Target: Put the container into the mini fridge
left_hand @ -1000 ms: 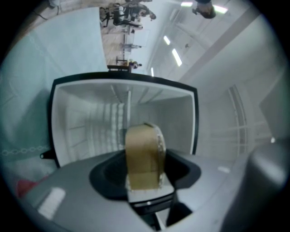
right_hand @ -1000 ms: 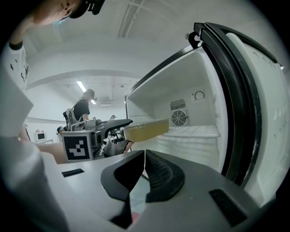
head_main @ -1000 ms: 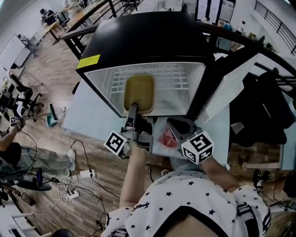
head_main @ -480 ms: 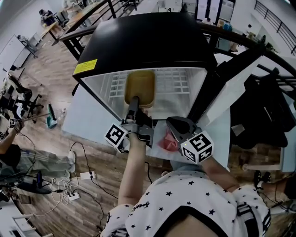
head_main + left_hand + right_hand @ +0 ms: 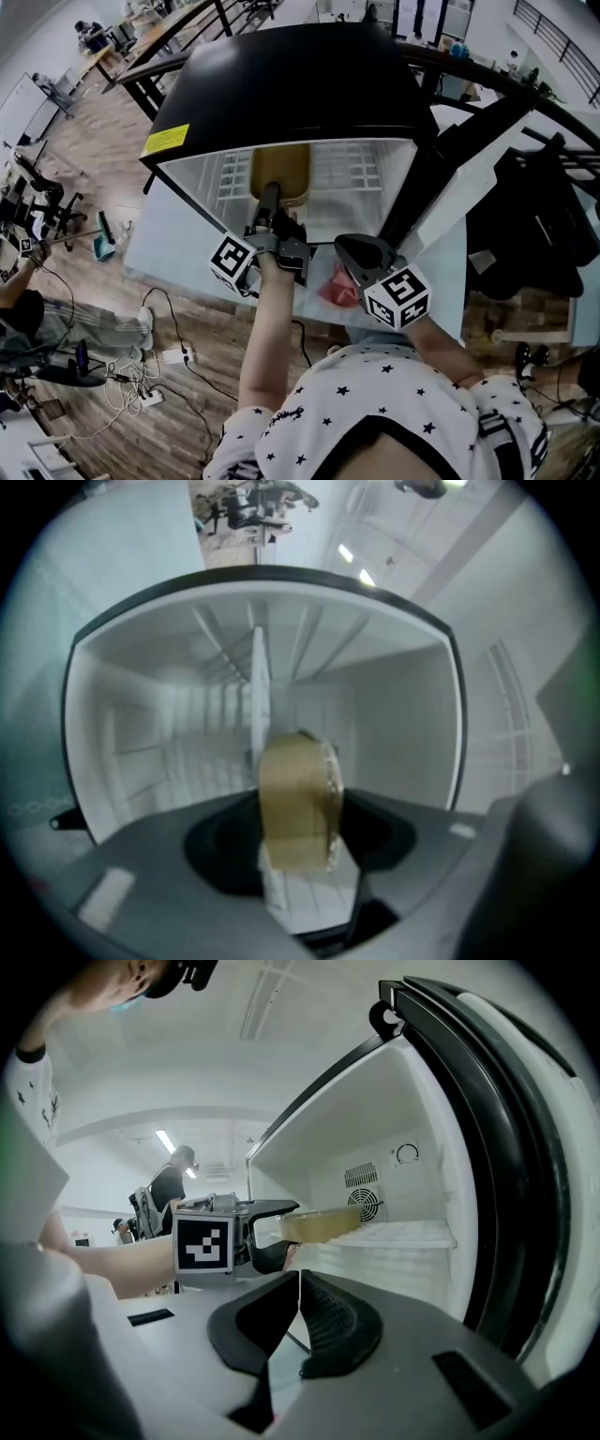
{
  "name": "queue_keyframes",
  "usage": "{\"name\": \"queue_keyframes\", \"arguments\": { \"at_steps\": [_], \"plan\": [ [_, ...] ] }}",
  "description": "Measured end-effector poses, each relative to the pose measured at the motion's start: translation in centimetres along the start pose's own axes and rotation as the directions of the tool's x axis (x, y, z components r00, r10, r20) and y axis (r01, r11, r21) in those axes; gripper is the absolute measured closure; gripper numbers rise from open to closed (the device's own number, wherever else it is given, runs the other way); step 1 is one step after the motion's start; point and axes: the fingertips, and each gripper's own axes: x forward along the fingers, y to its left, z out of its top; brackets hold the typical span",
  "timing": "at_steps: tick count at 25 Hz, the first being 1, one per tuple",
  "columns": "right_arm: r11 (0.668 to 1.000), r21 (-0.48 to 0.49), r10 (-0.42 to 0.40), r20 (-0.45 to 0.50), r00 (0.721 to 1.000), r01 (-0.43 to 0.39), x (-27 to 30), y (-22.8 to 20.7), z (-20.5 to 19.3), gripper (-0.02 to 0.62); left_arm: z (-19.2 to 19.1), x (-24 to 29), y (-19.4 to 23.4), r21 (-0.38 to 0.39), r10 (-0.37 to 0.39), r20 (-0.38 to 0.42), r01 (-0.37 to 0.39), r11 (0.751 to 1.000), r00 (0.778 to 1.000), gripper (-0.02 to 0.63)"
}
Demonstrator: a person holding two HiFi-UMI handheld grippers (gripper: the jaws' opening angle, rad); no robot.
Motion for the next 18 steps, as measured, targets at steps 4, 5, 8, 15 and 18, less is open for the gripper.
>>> {"name": "queue_keyframes", "arguments": {
  "at_steps": [4,5,8,15,18],
  "plan": [
    [1.0,0.003,0.0,0.002,1.0,0.0,-0.15,0.11,-0.02,0.572,-0.02,-0.02,-0.03,-0.007,0.012,0.011,-0.012,1.0,1.0,0.379],
    [1.0,0.004,0.0,0.002,1.0,0.0,-0.1,0.03,-0.07,0.573,0.0,0.03,0.11,-0.008,0.013,0.013,-0.013,1.0,1.0,0.379],
    [1.0,0.005,0.002,0.003,1.0,-0.002,0.06,-0.05,-0.18,0.572,0.04,0.12,0.23,-0.004,0.017,0.011,-0.017,1.0,1.0,0.377],
    [1.0,0.007,0.007,0.005,1.0,-0.007,0.12,-0.05,-0.11,0.573,0.07,0.19,-0.55,0.001,-0.034,0.019,0.034,0.999,0.999,0.263],
    [1.0,0.009,0.009,0.006,1.0,-0.009,-0.01,0.0,-0.03,0.572,-0.13,0.02,-0.68,0.01,-0.031,0.003,0.031,0.999,1.0,0.245]
  ]
}}
